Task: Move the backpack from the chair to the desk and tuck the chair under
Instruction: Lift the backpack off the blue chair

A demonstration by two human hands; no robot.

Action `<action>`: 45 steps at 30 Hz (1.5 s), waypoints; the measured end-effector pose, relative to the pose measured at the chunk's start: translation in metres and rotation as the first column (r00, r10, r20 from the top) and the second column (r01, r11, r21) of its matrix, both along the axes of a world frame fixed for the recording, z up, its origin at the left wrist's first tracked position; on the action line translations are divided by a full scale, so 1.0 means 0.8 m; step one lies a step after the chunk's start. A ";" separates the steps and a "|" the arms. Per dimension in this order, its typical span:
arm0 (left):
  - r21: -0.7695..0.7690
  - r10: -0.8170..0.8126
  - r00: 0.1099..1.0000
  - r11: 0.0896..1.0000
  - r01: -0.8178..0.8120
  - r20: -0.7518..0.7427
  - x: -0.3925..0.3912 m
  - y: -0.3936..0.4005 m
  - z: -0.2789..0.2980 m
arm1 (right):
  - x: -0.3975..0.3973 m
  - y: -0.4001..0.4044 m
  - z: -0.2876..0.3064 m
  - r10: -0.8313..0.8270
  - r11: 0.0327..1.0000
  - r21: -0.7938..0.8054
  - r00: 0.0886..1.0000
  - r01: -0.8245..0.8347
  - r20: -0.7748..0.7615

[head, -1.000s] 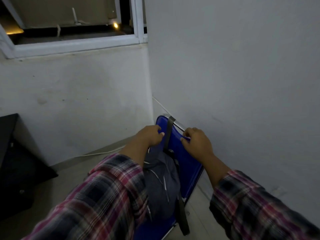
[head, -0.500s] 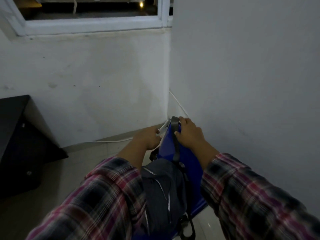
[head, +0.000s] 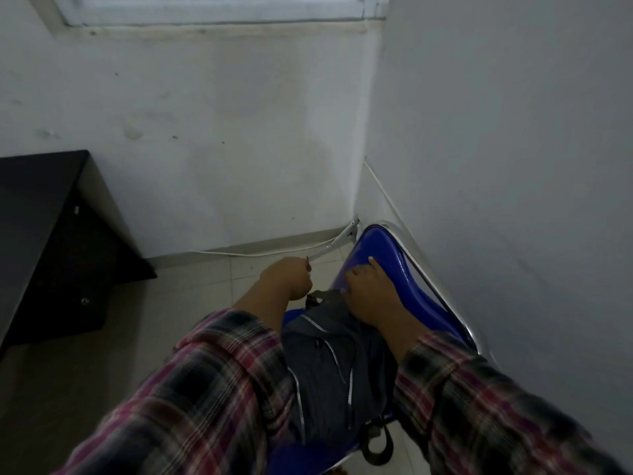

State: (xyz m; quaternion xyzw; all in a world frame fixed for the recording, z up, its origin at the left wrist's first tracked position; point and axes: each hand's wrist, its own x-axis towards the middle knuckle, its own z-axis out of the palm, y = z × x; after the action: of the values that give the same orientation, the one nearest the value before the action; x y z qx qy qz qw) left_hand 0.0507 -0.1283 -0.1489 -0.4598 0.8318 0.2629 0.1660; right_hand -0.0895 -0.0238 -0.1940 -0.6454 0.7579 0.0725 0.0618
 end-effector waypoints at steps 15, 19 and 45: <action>0.099 0.021 0.999 0.995 -0.024 0.037 0.127 0.058 -0.036 | 0.129 0.082 -0.032 -0.471 0.873 0.086 0.784 0.480 0.405; 0.141 0.133 0.991 0.982 -0.129 -0.020 0.168 0.059 -0.028 | 0.171 0.037 0.000 -0.426 0.860 -0.016 0.736 0.510 0.527; 0.964 0.895 -0.360 -0.229 0.138 0.264 0.358 0.044 0.061 | 0.406 -0.187 0.307 0.232 0.657 -0.466 0.428 0.593 0.873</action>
State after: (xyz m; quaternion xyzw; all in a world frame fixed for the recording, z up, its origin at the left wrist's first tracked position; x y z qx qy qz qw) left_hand 0.3368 -0.0928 -0.0999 -0.4356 -0.0685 0.8290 -0.3439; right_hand 0.2354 -0.1733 0.0515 -0.4525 0.6403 -0.5896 0.1940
